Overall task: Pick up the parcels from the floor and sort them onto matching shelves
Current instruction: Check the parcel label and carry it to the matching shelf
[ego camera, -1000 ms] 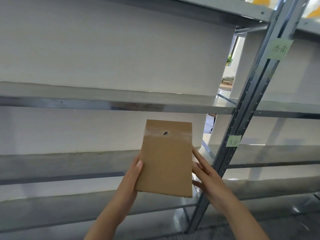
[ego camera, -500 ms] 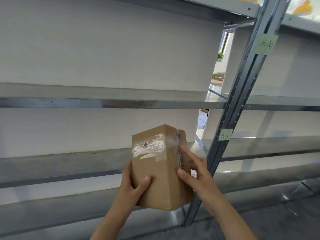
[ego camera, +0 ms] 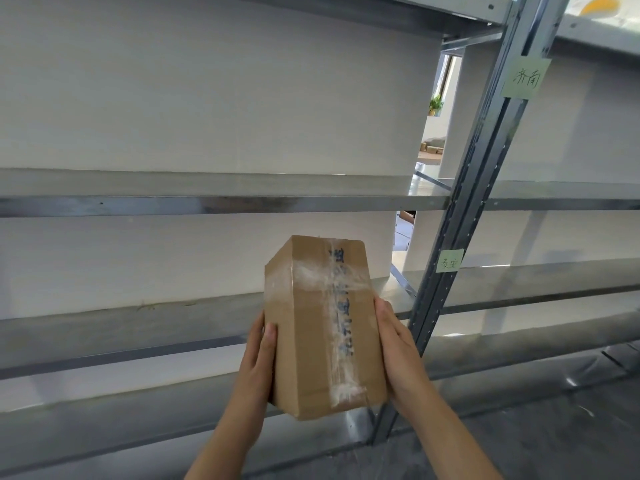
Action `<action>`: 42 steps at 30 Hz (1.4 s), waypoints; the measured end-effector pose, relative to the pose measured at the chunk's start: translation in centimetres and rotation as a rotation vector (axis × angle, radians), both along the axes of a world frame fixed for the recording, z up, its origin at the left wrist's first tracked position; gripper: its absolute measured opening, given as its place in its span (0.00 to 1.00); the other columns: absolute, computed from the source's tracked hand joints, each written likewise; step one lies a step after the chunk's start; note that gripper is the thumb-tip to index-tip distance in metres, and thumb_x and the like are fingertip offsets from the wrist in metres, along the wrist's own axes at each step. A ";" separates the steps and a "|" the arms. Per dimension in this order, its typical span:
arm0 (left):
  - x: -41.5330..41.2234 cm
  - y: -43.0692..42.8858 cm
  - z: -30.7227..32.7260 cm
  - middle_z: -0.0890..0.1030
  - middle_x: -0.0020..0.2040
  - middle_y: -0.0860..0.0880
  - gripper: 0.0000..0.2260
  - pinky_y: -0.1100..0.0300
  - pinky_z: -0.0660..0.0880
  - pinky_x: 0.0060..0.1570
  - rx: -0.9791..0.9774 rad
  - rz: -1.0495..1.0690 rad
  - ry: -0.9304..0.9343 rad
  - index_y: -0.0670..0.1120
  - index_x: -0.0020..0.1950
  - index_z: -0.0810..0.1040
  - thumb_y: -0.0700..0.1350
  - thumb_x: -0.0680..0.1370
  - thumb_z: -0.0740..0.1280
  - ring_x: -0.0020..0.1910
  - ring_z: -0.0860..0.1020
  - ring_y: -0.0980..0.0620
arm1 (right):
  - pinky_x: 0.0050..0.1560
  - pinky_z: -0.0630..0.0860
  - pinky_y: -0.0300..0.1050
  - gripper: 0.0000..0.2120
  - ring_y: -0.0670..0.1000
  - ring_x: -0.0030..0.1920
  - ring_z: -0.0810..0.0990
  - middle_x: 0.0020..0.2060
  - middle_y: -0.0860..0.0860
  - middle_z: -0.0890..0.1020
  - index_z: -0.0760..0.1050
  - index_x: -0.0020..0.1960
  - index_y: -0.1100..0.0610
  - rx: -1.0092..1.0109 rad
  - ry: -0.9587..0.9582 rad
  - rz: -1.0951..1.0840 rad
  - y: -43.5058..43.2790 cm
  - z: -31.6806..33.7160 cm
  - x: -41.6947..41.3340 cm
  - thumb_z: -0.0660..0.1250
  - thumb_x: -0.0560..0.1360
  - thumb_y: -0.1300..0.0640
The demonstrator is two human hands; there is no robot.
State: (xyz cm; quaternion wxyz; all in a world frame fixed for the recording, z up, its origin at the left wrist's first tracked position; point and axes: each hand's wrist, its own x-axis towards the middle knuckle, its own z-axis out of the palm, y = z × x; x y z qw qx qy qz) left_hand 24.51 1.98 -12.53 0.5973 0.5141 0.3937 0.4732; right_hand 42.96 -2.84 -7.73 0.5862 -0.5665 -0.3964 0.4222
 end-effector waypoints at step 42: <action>0.6 3.3 2.2 0.84 0.65 0.48 0.23 0.40 0.69 0.74 -0.084 -0.178 -0.056 0.54 0.71 0.77 0.61 0.82 0.54 0.68 0.80 0.48 | 0.68 0.64 0.46 0.28 0.39 0.68 0.67 0.72 0.36 0.68 0.62 0.75 0.34 -0.053 -0.365 0.200 1.1 1.9 3.3 0.60 0.75 0.38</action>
